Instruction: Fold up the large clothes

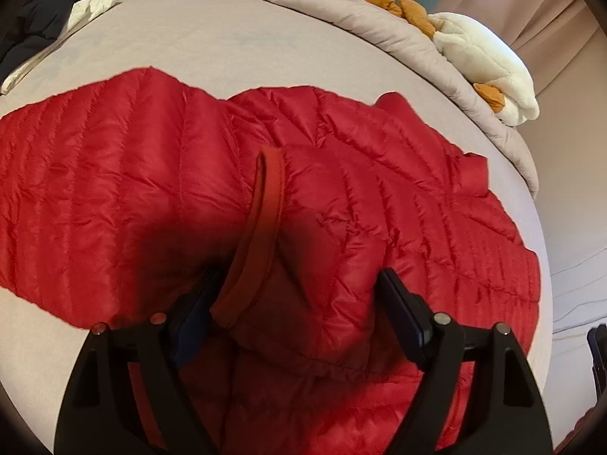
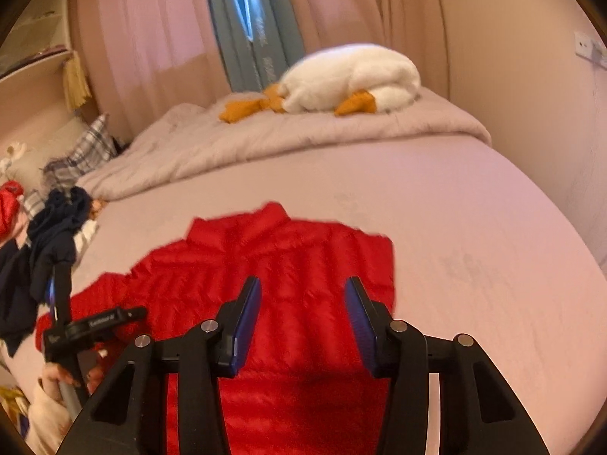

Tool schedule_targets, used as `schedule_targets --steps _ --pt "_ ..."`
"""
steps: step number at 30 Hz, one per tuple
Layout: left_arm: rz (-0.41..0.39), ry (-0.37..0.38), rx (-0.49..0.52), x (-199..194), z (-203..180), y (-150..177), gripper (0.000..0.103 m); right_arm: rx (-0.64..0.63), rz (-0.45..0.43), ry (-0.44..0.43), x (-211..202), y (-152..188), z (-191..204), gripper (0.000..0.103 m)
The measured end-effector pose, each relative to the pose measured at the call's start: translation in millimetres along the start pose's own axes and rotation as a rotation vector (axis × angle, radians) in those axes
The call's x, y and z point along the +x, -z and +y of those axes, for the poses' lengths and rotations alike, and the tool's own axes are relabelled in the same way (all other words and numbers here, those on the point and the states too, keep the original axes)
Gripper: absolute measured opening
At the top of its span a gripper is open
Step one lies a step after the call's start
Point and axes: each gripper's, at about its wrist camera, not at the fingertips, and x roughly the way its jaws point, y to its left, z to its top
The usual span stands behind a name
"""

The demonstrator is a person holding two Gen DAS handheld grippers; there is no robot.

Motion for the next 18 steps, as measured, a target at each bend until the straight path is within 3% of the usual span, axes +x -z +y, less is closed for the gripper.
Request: schedule_targets --steps 3,4,5,8,13,18 --pt "-0.023 -0.027 -0.012 0 1 -1 0.067 0.038 0.032 0.007 8 -1 -9 0.048" --pt "-0.033 -0.035 -0.003 -1 0 -1 0.055 0.052 0.040 0.010 7 2 -12 0.048" --pt "-0.044 -0.029 0.020 -3 -2 -1 0.034 0.055 0.046 0.011 9 1 -13 0.048" --pt "-0.068 -0.024 0.066 -12 -7 -2 0.012 0.068 0.074 0.021 14 0 -17 0.047" --pt "-0.122 0.025 0.048 -46 -6 -15 0.011 0.062 0.092 0.029 17 -2 -16 0.037" --pt "-0.205 -0.021 0.081 -69 1 -29 0.012 0.039 0.109 0.033 24 -5 -9 0.036"
